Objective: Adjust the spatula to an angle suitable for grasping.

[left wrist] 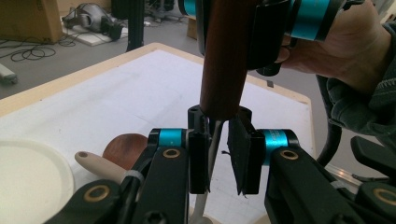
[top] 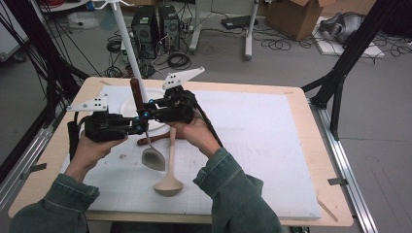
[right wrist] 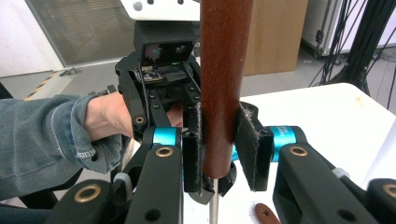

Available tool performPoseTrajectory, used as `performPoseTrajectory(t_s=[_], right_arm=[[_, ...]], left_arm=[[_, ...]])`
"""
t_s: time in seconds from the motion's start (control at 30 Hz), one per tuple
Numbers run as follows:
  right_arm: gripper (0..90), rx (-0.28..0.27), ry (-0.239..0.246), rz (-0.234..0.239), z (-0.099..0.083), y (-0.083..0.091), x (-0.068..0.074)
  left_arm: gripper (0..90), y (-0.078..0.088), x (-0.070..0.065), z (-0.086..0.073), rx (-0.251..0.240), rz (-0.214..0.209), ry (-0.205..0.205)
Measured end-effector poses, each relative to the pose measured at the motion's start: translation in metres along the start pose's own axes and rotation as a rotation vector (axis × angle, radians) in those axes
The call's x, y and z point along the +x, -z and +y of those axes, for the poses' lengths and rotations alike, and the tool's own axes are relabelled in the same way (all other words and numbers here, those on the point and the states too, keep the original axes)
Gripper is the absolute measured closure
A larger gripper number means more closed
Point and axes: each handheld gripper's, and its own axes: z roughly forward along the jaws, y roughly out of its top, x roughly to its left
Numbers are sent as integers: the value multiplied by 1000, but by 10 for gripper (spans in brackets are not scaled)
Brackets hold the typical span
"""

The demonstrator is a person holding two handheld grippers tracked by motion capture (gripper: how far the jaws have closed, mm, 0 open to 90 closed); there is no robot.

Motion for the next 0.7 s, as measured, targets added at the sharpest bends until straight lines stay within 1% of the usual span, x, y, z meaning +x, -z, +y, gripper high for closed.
performPoseTrajectory(t_s=[0.07,0.1,0.13,0.17,0.23,0.3,0.37,0.4,0.43,0.47,0.53,0.6,0.67,0.7], right_arm=[[732,-4,-6,1,0,0,0],[732,-6,-16,-3,-1,1,0],[728,-10,-10,-2,-1,1,-1],[722,-13,-16,-3,-1,2,-1],[691,-17,-16,-11,-1,3,-1],[670,-20,-21,-16,-1,6,-1],[656,-21,-25,-21,-2,7,-2],[633,-21,-25,-24,-3,8,-2],[630,-23,-33,-33,-3,9,-2],[626,-27,-32,-35,-4,11,-2],[610,-32,-33,-43,-5,15,-2],[599,-36,-30,-55,-8,22,-2],[585,-38,-44,-70,-12,30,-2],[575,-39,-41,-76,-14,33,-3]], left_arm=[[786,0,-1,0,1,8,-5],[789,0,-1,0,0,13,-11],[792,-1,-2,1,-3,23,-17],[795,-1,-3,1,-7,28,-21],[821,-1,-4,1,-8,44,-24],[823,-1,-3,1,-9,45,-27],[824,-2,-4,2,-5,66,-35],[824,-2,-5,2,-9,67,-32],[824,-2,-5,2,-10,73,-34],[825,-2,-5,3,-9,85,-38],[825,-1,-5,3,-14,99,-32],[826,0,-4,5,-20,112,-29],[827,0,-3,6,-25,124,-26],[827,0,-3,7,-29,134,-23]])
